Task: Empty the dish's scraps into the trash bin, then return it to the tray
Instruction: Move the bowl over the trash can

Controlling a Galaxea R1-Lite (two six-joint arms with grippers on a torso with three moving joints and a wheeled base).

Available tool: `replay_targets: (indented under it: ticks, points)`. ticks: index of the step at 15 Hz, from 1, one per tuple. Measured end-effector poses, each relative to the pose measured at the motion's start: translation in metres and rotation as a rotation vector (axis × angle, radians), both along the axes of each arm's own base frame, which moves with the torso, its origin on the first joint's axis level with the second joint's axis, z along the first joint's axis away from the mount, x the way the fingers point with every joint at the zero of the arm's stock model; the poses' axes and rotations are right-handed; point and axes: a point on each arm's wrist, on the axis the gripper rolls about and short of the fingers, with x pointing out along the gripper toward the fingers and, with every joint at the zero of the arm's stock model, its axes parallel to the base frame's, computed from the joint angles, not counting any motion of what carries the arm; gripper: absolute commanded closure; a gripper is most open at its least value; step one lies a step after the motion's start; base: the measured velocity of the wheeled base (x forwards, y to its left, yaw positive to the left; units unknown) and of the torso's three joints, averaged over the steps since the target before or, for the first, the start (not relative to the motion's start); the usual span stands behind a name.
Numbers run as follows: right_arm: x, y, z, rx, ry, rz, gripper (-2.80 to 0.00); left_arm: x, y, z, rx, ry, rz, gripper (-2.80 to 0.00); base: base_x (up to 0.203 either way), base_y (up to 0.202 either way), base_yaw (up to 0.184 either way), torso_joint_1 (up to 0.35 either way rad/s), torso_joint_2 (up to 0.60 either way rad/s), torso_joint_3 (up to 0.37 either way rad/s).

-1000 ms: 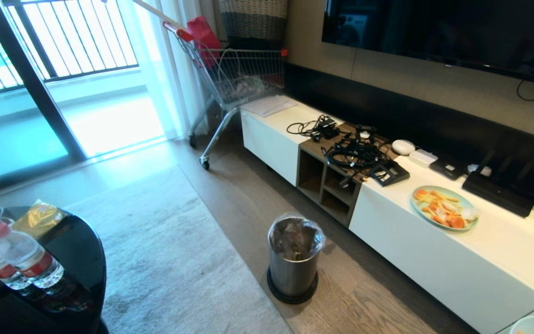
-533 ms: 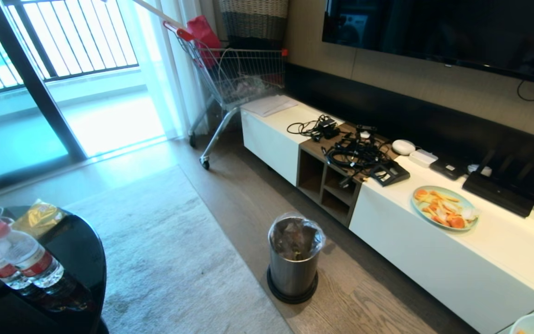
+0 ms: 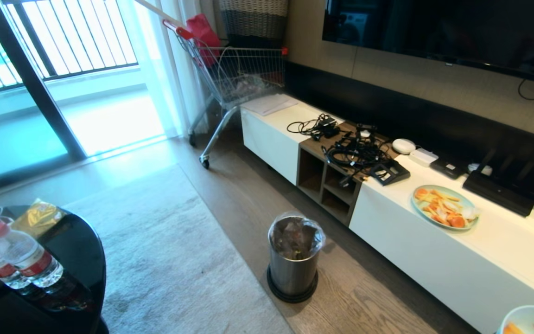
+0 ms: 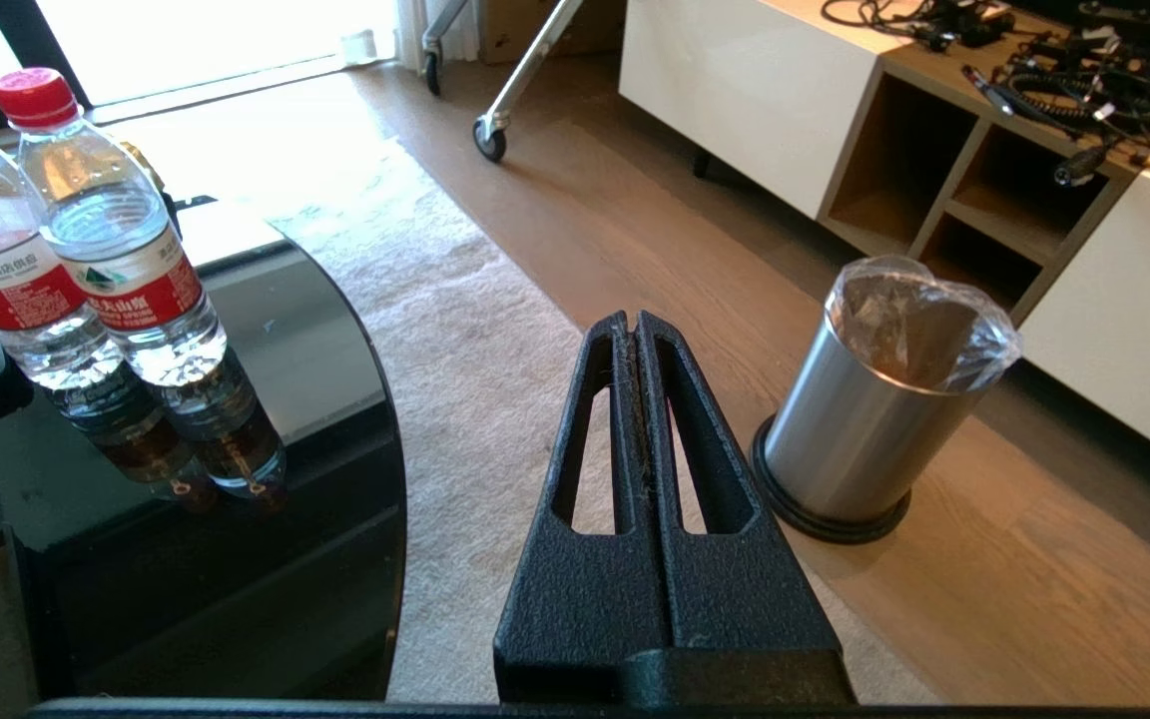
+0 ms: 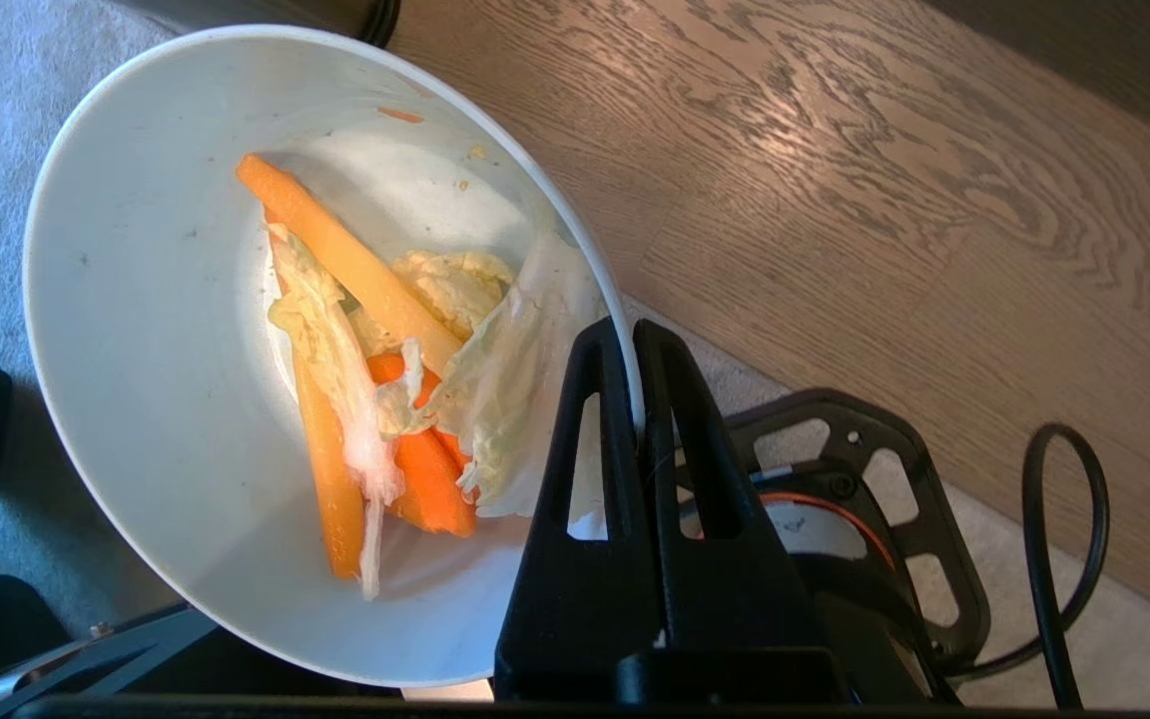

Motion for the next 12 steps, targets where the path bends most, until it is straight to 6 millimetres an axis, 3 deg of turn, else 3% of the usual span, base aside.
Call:
replay_targets:
  ticks: [12]
  points:
    - [0.074,0.027,0.013,-0.012,-0.028,0.028,0.00,0.000,0.000,0.000,-0.004,0.000,0.000,0.00,0.000,0.000,0.000,0.003,0.00,-0.192]
